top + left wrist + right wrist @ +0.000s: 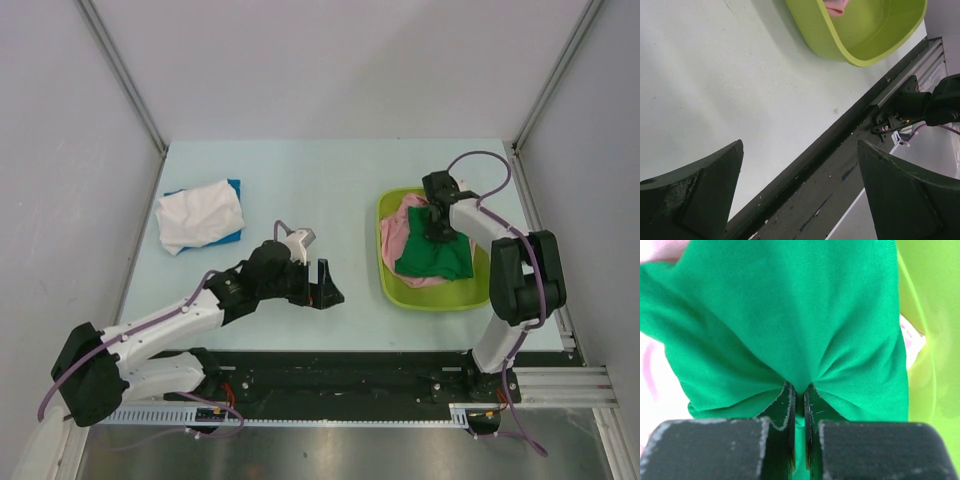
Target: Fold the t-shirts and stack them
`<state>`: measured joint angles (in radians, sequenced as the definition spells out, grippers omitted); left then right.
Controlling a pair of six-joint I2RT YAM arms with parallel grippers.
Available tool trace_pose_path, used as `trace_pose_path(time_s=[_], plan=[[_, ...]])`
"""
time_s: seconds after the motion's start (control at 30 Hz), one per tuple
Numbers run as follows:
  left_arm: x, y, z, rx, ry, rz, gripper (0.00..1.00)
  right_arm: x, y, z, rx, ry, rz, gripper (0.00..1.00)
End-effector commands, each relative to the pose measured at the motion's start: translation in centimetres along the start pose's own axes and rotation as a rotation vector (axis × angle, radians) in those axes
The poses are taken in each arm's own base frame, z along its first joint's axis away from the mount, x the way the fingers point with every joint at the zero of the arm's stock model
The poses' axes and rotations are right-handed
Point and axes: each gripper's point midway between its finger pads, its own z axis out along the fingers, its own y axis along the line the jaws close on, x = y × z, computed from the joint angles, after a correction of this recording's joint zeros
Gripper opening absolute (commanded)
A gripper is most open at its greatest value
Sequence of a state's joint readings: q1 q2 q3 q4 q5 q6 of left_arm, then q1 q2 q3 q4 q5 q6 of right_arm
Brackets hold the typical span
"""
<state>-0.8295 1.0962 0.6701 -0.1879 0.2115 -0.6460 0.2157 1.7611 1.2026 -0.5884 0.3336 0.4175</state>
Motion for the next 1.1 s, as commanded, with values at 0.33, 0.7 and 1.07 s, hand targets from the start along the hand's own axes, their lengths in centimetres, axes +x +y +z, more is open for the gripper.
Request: trace_pose_path(time_s=[0.33,0.7,1.07], plan=[[-1.1,-0.5,-1.7,0.017,-0.096,0.008,1.0,-10.2,6.8,-23.1,-0.209,-0.486,-0.047,0.0],[-5.4,-1.1,-9.0,-0.053,-0.352,-0.048,1.0,-4.8,18.8,-32.5,-0.359,-0.576,-0.298,0.0],[-5.4,-0.9,-11.1,-0.056,-0.397,-0.076,1.0,2.8,19.4,-26.7,-0.285,-0.457,-0.368,1.0]])
